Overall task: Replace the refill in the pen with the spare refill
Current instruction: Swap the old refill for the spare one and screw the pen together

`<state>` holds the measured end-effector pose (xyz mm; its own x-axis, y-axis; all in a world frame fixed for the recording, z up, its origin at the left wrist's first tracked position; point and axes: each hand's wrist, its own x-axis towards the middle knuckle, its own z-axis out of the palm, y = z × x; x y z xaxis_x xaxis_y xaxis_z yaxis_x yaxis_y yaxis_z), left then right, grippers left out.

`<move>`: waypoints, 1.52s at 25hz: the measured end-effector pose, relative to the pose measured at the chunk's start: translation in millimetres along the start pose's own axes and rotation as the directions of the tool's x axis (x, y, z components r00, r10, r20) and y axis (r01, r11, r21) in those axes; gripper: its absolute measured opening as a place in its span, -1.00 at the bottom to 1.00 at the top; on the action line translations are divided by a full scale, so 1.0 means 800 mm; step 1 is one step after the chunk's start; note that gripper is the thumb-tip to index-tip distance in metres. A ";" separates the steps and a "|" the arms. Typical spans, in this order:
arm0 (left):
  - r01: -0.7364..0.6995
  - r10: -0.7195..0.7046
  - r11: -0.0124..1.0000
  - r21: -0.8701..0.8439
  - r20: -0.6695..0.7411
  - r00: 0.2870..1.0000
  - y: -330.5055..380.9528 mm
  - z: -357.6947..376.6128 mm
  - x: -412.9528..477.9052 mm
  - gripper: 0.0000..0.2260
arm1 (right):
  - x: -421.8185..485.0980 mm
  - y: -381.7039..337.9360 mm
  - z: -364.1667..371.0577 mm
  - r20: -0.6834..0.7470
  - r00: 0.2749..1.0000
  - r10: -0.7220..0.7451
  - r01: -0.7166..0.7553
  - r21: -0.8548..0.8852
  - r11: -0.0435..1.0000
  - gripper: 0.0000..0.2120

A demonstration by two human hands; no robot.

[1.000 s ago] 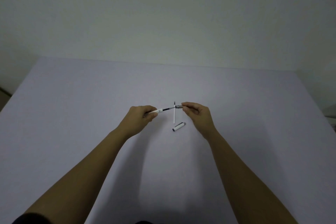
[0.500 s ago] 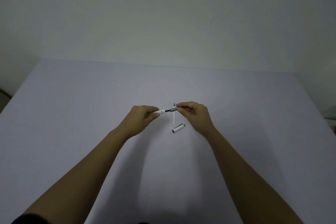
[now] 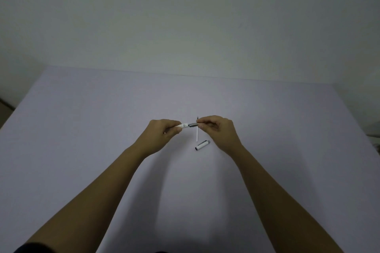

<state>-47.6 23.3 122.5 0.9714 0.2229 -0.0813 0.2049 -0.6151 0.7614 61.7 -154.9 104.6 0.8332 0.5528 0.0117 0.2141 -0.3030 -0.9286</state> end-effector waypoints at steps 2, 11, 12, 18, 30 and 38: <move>-0.014 0.014 1.000 -0.001 0.004 1.000 0.003 0.002 0.001 -0.78 | -0.001 -0.004 0.003 -0.004 1.000 -0.013 0.013 0.003 1.000 -0.89; -0.079 0.079 0.997 -0.019 -0.029 0.996 0.000 -0.006 -0.002 -0.82 | 0.003 -0.024 0.007 -0.001 1.000 -0.010 0.010 -0.064 0.998 -0.85; -0.084 0.083 0.996 -0.020 -0.031 0.996 -0.001 -0.006 -0.003 -0.83 | 0.004 -0.025 0.008 0.007 1.000 0.004 -0.003 -0.088 0.996 -0.79; -0.073 0.071 0.997 -0.022 -0.073 0.995 -0.001 -0.004 -0.005 -0.83 | 0.003 -0.032 0.005 0.083 0.997 0.005 -0.002 -0.031 1.000 -0.85; -0.095 0.093 0.995 -0.027 -0.087 0.992 0.008 -0.007 -0.009 -0.84 | -0.003 -0.039 0.001 0.053 0.997 -0.053 0.050 0.051 0.997 -0.76; -0.153 0.151 0.988 -0.015 -0.074 0.986 0.016 -0.010 -0.010 -0.84 | 0.000 -0.045 -0.004 0.052 0.997 -0.058 0.063 -0.092 0.994 -0.86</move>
<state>-54.0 19.6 138.0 0.9798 0.1824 0.0823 0.0522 -0.6303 0.7746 55.9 -146.8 139.1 0.7915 0.6094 0.0464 0.3120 -0.3376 -0.8881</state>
